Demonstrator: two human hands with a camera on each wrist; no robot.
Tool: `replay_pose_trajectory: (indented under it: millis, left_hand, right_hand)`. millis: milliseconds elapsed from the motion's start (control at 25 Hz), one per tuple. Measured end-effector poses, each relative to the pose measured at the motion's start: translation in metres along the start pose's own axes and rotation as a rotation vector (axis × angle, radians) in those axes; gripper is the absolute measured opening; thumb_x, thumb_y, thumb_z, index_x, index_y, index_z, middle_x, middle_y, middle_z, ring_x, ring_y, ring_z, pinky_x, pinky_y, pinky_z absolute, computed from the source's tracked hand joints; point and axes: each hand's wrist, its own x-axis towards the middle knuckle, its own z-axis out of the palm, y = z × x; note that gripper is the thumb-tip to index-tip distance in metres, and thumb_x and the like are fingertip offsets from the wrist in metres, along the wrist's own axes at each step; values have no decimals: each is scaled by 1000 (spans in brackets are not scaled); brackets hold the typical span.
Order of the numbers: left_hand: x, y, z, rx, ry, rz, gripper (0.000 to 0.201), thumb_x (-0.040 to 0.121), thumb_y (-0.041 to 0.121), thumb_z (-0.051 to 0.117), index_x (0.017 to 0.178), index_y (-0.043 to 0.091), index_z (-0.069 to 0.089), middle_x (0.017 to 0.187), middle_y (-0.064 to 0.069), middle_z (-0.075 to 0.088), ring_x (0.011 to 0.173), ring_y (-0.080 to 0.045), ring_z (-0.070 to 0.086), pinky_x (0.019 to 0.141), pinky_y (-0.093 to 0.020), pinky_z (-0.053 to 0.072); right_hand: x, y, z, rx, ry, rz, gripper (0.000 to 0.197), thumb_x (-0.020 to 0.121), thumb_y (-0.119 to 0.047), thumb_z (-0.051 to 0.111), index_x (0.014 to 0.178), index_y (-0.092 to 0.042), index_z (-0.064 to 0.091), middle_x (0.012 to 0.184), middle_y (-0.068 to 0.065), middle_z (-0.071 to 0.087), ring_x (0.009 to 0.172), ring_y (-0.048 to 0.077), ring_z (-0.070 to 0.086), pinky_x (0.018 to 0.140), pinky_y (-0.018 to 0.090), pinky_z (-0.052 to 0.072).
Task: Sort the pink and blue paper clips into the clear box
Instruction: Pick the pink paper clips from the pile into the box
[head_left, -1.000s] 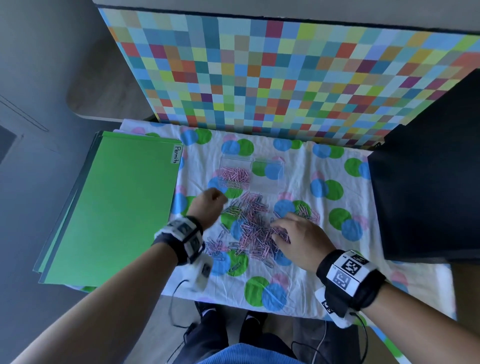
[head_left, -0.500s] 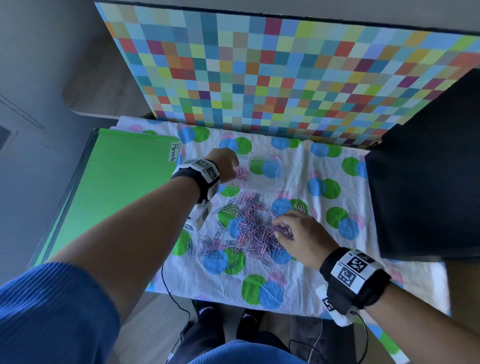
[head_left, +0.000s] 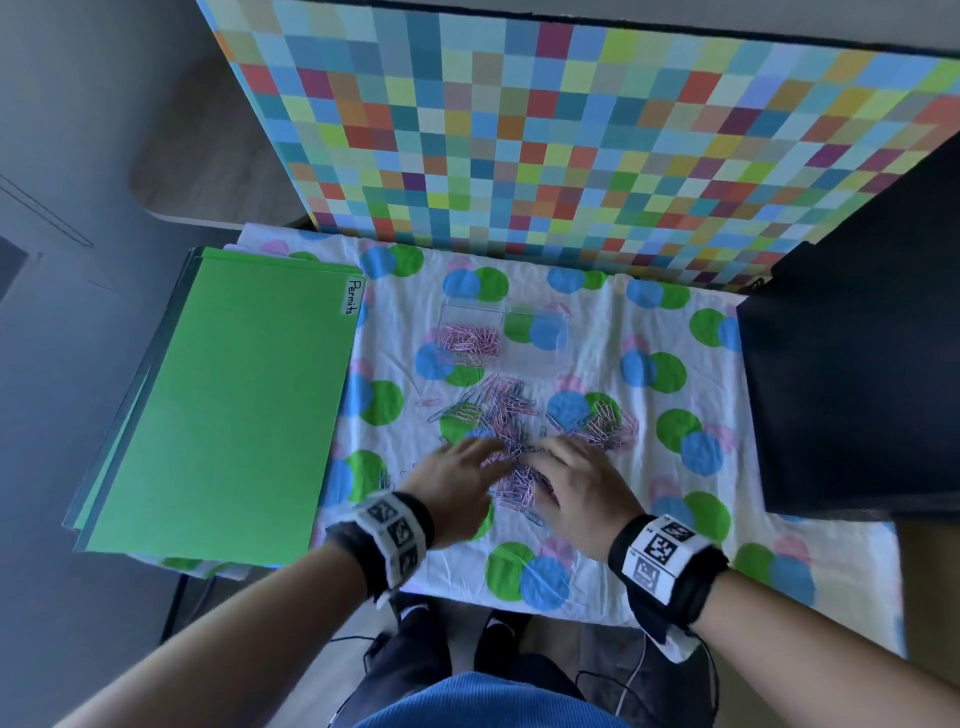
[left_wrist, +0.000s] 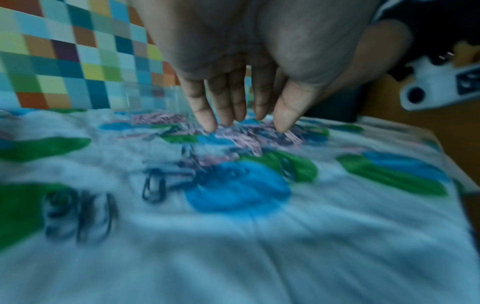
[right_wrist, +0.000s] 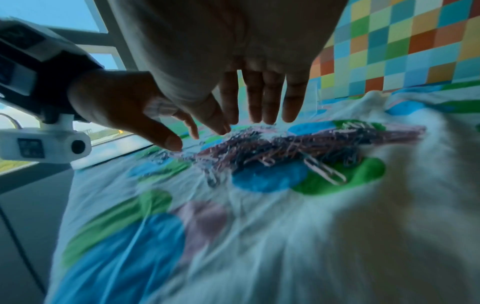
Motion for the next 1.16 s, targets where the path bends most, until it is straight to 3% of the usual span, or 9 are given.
replay_pose_trajectory:
  millis: [120, 240, 440, 480, 560, 640, 800, 1000, 1160]
  left_hand:
    - [-22, -3, 27, 144, -34, 43, 72, 71, 43, 68, 137, 25, 45, 150, -5, 37, 133, -22, 43, 103, -39, 42]
    - [-33, -18, 21, 179, -15, 45, 65, 79, 45, 63, 139, 35, 39, 152, -5, 33, 135, -23, 41, 104, -42, 40]
    - [-55, -39, 4, 204, -46, -3, 46, 82, 44, 56, 127, 48, 49, 147, -4, 42, 129, -23, 47, 99, -44, 44]
    - [-57, -40, 3, 199, -30, -10, 41, 82, 44, 53, 123, 49, 52, 145, -3, 45, 127, -23, 49, 98, -44, 45]
    - [-56, -36, 1, 157, 0, -23, 31, 83, 42, 51, 113, 46, 60, 137, 0, 53, 122, -22, 53, 98, -44, 47]
    - [-47, -27, -2, 90, 32, -51, 23, 84, 36, 56, 105, 39, 65, 122, 3, 60, 112, -20, 56, 93, -41, 49]
    - [-16, -10, -2, 32, 102, -74, 18, 81, 25, 65, 97, 32, 68, 104, 3, 62, 97, -21, 59, 83, -37, 49]
    - [4, -8, 5, 95, 54, -21, 39, 70, 19, 72, 103, 38, 66, 98, 3, 60, 85, -22, 59, 71, -35, 51]
    - [0, -7, 9, 92, 40, -17, 41, 75, 22, 65, 112, 39, 62, 105, 3, 58, 90, -22, 57, 75, -37, 51]
  right_hand:
    - [-13, 0, 23, -173, -154, -22, 58, 84, -47, 46, 137, -23, 43, 149, 9, 39, 135, 29, 38, 111, 48, 28]
    - [-22, 20, 33, -227, -239, -39, 66, 89, -61, 30, 148, -41, 9, 159, 5, -1, 146, 32, -4, 111, 55, -2]
    - [-38, 55, 19, -280, -246, 54, 63, 88, -71, 18, 145, -50, -1, 156, 10, -14, 141, 43, -14, 110, 57, -9]
    - [-37, 57, 15, -267, -239, 74, 62, 89, -70, 21, 146, -49, 8, 157, 12, -9, 143, 42, -9, 112, 57, -6]
    - [-30, 51, 7, -215, -143, 78, 53, 89, -60, 35, 137, -40, 42, 152, 16, 29, 139, 40, 25, 112, 57, 17]
    - [-19, 42, 3, -141, 14, 35, 35, 85, -43, 47, 111, -28, 65, 117, 7, 57, 111, 32, 53, 96, 48, 41]
    - [2, 14, 8, -37, 91, -72, 3, 78, -23, 65, 80, -21, 65, 81, -1, 56, 80, 21, 54, 74, 38, 50]
    - [3, 2, 13, -37, -17, -147, 10, 69, -24, 74, 78, -25, 68, 84, -5, 58, 81, 19, 56, 80, 35, 49]
    - [7, 6, 12, -3, -36, -104, 4, 78, -22, 68, 79, -19, 67, 84, -1, 58, 83, 23, 55, 75, 40, 50]
